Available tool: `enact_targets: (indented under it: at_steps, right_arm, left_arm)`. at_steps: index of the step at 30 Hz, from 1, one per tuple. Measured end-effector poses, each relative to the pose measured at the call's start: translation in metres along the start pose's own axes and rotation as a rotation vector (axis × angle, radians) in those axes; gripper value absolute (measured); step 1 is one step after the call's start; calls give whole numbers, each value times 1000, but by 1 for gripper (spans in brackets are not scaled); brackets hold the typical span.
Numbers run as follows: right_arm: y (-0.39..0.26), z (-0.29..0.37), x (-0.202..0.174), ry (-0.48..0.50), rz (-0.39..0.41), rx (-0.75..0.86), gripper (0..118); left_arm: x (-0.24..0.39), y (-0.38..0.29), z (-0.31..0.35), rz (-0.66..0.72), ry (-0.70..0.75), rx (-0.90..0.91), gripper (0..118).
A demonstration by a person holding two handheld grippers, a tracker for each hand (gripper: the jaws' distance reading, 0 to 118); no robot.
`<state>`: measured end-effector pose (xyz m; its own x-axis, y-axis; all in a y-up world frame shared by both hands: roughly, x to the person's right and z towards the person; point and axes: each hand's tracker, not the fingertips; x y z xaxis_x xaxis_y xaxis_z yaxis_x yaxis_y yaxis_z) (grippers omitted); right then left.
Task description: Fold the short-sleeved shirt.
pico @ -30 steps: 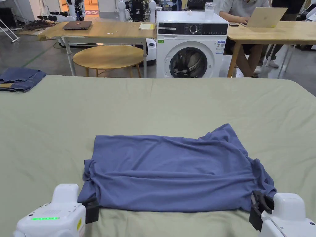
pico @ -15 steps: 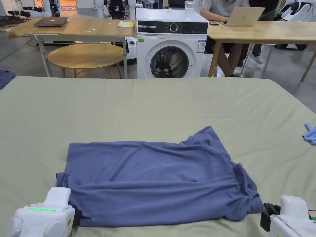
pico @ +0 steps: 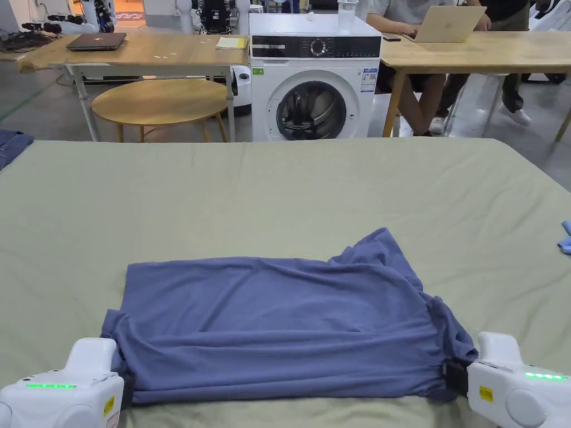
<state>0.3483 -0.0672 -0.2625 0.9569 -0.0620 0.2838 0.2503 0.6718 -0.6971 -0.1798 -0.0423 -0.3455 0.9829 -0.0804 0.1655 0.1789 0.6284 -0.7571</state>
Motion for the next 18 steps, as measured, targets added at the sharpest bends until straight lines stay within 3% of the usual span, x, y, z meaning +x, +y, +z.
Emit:
enact_targets:
  at_steps: [1,4,12,18]
  right_arm:
    - [1,8,-2,6,9,30,10]
    - [4,36,-17,-7,83,89,9]
    - [-2,133,-19,17,116,177,9]
    - [-60,164,-3,43,48,87,9]
  left_arm:
    - [0,-1,3,4,-9,2,5]
    - [2,1,25,5,-4,47,4]
    - [-13,-11,116,38,-36,150,4]
    - [-25,-71,136,86,-79,81,4]
